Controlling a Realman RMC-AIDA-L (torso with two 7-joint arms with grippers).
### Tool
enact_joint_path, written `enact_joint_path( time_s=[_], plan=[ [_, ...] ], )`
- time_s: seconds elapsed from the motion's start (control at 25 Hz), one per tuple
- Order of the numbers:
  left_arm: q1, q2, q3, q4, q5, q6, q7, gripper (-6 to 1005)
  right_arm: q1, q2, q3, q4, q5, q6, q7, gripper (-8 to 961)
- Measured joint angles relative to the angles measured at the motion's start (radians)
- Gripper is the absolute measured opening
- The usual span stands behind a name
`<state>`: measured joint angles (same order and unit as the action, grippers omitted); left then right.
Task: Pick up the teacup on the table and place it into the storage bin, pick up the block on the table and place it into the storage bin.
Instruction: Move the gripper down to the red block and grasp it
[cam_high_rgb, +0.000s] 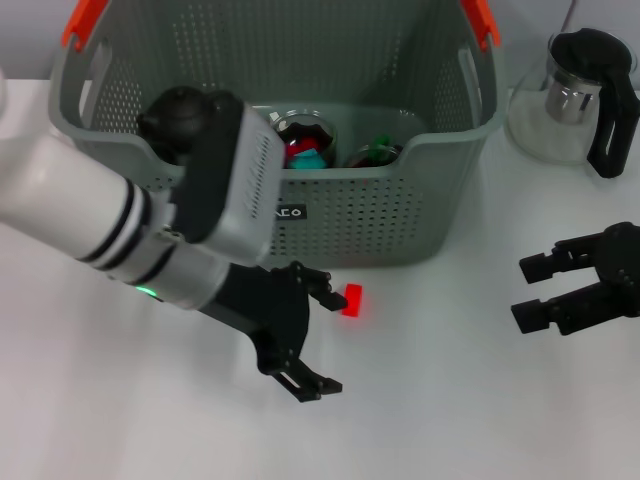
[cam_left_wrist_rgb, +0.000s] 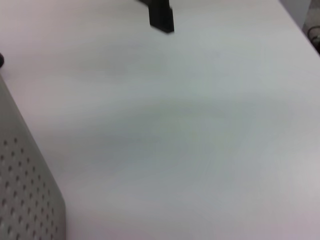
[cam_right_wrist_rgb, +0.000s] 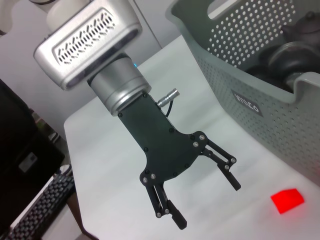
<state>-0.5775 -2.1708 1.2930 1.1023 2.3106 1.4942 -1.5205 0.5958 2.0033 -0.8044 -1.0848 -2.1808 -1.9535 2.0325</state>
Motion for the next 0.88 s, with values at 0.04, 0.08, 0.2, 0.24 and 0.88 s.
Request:
enact_joint_path(
  time_s=[0.04, 0.08, 0.2, 0.24, 0.88],
  plan=[
    [0.002, 0.000, 0.020, 0.000, 0.001, -0.017, -0.017, 958, 0.001, -0.007, 0.000, 0.002, -0.001, -0.001, 0.000, 931],
    [0.003, -0.001, 0.040, 0.000, 0.003, -0.033, -0.035, 958, 0.002, -0.012, 0.000, 0.003, -0.001, -0.004, 0.000, 931],
    [0.005, -0.001, 0.064, 0.000, 0.005, -0.057, -0.070, 956, 0.004, -0.029, 0.001, 0.004, -0.001, -0.010, 0.002, 931],
    [0.006, -0.001, 0.070, 0.000, 0.004, -0.064, -0.095, 955, 0.005, -0.033, 0.002, 0.004, -0.001, -0.012, 0.003, 931],
    [-0.042, 0.001, 0.184, 0.133, 0.075, -0.021, -0.950, 947, 0.028, -0.059, -0.030, -0.007, -0.002, -0.030, -0.027, 930]
  ],
)
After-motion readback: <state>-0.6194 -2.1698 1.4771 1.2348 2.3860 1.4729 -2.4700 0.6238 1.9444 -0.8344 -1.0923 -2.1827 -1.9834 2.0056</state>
